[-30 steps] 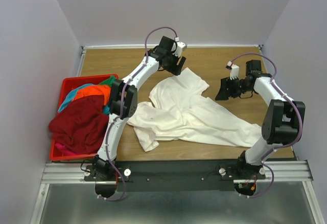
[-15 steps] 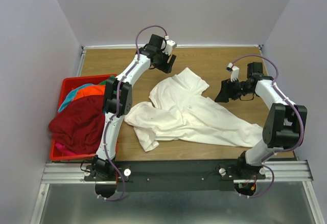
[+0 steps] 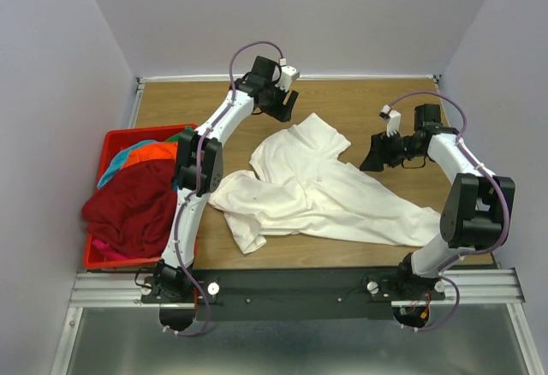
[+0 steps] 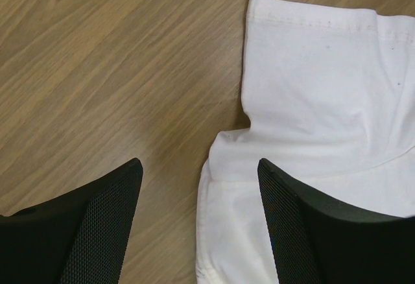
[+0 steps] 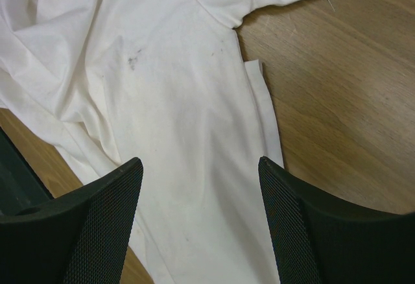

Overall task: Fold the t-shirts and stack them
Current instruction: Flatten the tshirt out

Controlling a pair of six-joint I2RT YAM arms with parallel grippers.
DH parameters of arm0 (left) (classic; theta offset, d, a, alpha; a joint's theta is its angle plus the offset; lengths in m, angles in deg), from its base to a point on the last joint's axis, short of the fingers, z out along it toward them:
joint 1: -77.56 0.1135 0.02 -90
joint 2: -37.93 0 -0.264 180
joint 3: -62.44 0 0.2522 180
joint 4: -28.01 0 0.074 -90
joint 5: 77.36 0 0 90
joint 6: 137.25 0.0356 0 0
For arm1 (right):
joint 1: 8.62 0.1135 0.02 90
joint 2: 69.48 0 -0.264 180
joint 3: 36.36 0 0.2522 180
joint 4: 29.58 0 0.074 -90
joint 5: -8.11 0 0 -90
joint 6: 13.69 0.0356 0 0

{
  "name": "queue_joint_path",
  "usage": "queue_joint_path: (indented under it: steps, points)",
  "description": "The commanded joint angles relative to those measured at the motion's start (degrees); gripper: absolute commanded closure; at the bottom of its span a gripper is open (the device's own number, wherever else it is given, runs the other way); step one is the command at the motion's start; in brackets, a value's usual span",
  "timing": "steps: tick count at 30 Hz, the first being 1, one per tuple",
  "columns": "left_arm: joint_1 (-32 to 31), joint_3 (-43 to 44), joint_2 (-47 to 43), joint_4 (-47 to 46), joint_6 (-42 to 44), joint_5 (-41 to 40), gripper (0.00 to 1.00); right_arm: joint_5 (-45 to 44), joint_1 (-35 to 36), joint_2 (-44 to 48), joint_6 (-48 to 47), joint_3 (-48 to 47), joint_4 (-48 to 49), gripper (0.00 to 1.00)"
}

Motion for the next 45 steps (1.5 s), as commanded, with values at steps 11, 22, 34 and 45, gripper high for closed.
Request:
queue_joint_path:
  steps: [11, 22, 34, 45]
  points:
    - [-0.03, 1.83, 2.41, 1.64, 1.43, 3.35, 0.20, 1.26, -0.39, -0.13, -0.80, 0.59, 0.31, 0.21]
    - [-0.03, 1.04, 2.94, 1.55, 1.34, 3.62, 0.21, 1.09, -0.31, -0.22, -0.89, 0.68, 0.23, 0.21]
    - [-0.03, 0.78, 3.55, 1.72, 1.34, 4.41, 0.21, 1.17, -0.31, 0.14, -0.89, 0.68, 0.22, 0.21]
    - [-0.03, 0.60, 4.17, 2.07, 1.52, 4.41, 0.21, 1.26, -0.31, 0.13, -0.89, 0.77, 0.22, 0.21]
